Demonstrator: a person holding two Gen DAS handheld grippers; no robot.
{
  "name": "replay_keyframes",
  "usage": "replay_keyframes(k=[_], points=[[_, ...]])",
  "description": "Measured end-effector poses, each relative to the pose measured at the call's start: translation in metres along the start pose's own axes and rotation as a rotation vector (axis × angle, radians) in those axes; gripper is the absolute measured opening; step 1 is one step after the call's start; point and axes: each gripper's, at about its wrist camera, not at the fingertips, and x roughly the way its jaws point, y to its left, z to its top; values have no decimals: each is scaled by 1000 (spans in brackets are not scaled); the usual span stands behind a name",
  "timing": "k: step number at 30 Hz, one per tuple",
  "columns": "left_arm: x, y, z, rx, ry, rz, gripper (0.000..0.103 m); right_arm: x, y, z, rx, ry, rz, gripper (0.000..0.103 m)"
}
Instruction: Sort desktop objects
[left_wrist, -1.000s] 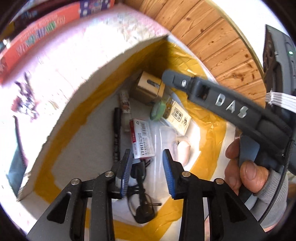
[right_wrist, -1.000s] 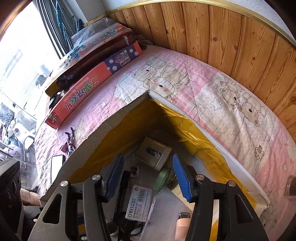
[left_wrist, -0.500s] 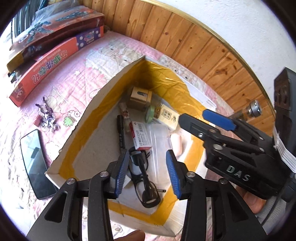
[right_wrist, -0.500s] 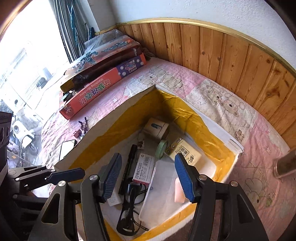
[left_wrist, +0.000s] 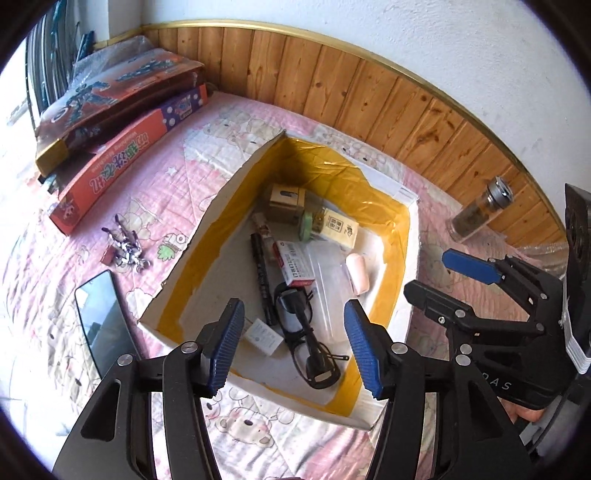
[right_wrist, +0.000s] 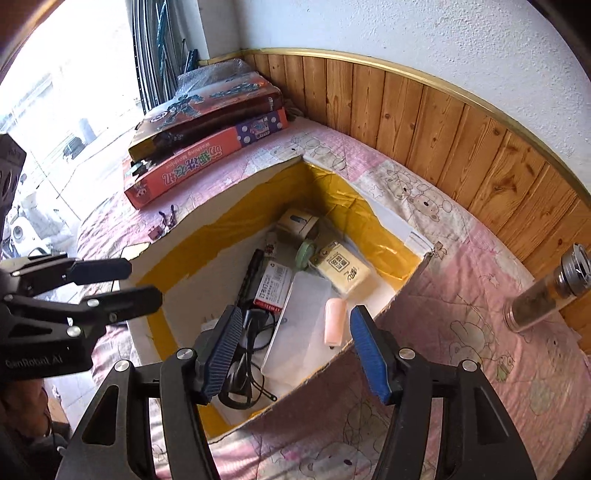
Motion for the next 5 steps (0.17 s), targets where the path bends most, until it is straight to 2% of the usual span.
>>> replay_keyframes(k=[5], points=[[-7, -1, -9, 20, 4, 6, 59, 1, 12, -15, -36, 32, -20, 62]])
